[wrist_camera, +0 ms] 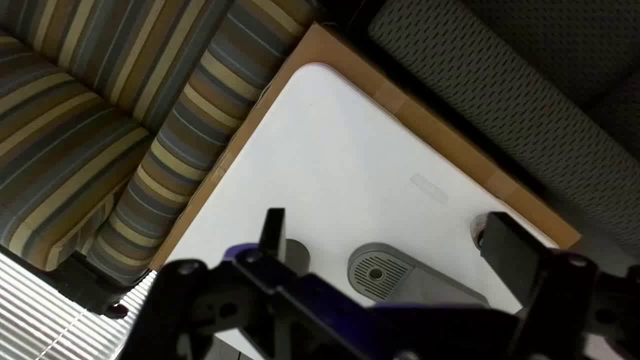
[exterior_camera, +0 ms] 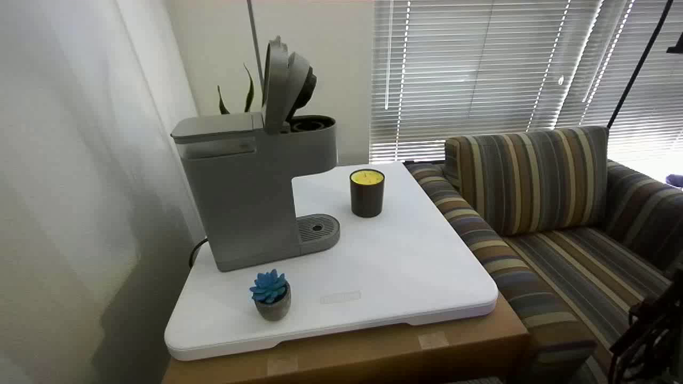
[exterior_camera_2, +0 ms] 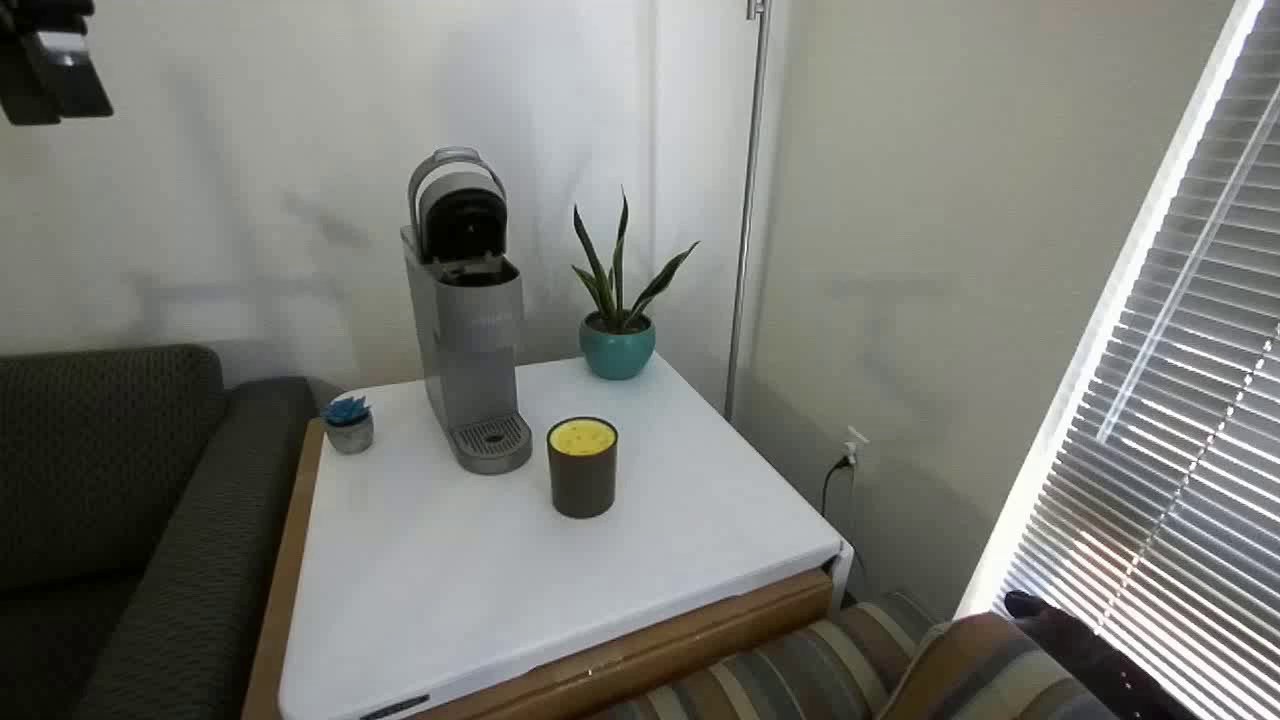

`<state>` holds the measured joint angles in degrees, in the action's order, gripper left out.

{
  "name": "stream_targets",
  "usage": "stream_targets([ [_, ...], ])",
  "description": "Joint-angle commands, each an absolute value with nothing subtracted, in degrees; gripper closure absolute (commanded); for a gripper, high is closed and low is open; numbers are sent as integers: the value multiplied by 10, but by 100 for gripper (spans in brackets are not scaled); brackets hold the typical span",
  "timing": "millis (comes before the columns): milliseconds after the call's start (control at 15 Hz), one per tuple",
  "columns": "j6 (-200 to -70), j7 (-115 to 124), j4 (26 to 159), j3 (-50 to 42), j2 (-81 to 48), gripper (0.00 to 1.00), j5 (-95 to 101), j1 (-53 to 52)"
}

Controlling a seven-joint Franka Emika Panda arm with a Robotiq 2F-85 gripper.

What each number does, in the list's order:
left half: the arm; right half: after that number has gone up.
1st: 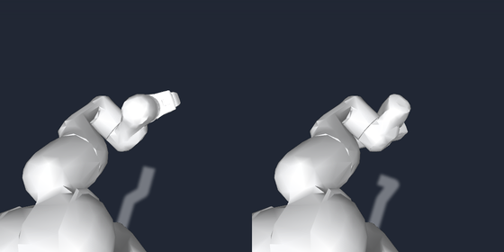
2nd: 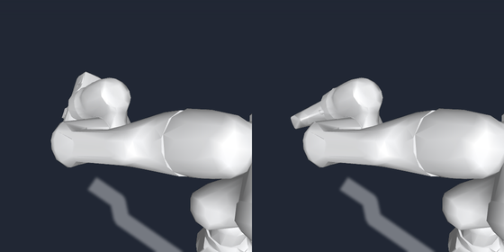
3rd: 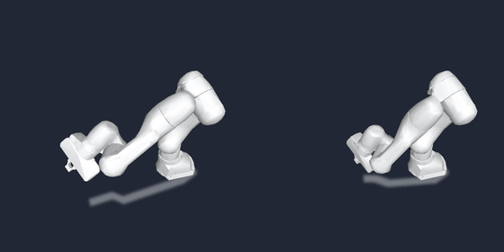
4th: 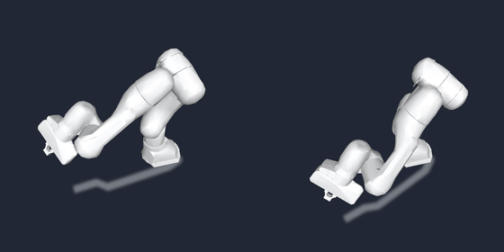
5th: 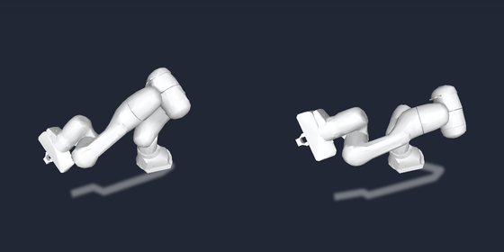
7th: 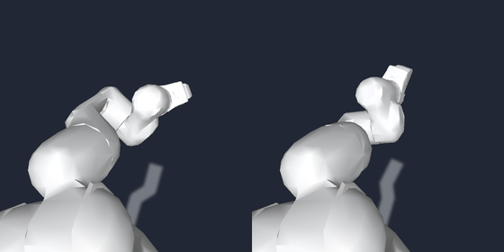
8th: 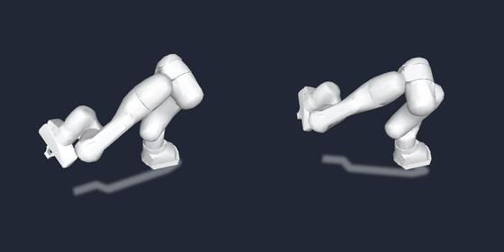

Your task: Close the coffee machine chamber

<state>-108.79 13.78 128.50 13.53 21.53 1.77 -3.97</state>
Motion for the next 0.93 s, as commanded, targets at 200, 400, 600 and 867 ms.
stream_targets([
  [200, -1170, 144, 1283, 114, 203, 0, -43, -61],
  [400, -1264, 133, 1283, 104, 185, 0, -123, -75],
  [600, -1264, 142, 1285, 108, 193, 0, -127, -74],
  [867, -1302, 131, 1293, 102, 190, 0, -152, -81],
])
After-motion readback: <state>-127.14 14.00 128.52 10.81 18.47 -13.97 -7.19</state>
